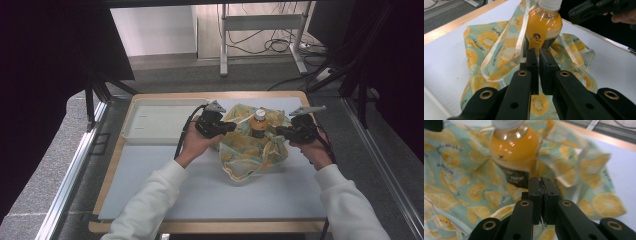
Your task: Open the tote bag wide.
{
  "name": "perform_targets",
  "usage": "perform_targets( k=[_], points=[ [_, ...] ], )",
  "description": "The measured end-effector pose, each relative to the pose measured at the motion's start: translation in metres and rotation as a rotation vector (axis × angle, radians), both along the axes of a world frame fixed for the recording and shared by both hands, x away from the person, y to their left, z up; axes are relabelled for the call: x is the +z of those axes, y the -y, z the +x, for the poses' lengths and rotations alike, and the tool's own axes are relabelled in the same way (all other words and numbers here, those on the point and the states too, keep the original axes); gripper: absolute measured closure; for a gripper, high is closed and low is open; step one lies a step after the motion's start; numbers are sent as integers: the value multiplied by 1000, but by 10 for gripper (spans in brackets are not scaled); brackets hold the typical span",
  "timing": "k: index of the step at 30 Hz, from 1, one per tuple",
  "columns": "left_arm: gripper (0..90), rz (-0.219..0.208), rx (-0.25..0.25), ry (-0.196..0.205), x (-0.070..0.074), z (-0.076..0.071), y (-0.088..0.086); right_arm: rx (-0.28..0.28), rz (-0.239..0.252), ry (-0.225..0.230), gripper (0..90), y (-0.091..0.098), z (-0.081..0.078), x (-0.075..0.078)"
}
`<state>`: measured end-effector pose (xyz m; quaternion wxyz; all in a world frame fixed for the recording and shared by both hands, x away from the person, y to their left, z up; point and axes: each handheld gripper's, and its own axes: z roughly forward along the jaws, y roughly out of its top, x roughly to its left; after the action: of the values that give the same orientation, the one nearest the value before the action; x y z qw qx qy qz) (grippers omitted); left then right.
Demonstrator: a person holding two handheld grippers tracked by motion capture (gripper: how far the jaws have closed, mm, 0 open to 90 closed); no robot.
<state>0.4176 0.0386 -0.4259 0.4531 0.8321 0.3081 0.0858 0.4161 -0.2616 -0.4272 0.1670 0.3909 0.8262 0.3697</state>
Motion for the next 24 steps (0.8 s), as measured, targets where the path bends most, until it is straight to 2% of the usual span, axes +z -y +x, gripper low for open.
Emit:
perform_targets(
  k=[3,4,5,6,12,21,24],
  points=[
    [867,12,1,-12,-5,4,5,8,-9,-14,866,-6,1,-7],
    [867,12,4,-21,-8,6,7,18,-21,-36,866,-11,3,-14],
    [867,16,5,-29,-11,8,10,18,-21,-36,866,-11,3,-14],
    [866,18,6,-43,-17,11,14,22,-28,-48,866,-15,4,-21],
    [867,33,-2,-65,-29,16,19,35,-39,-78,865,-22,6,-34],
    [880,63,17,-93,-42,23,22,37,-53,-92,865,-26,6,-40],
    [885,83,34,-104,-52,31,24,43,-71,-107,865,-28,7,-46]
  ],
)
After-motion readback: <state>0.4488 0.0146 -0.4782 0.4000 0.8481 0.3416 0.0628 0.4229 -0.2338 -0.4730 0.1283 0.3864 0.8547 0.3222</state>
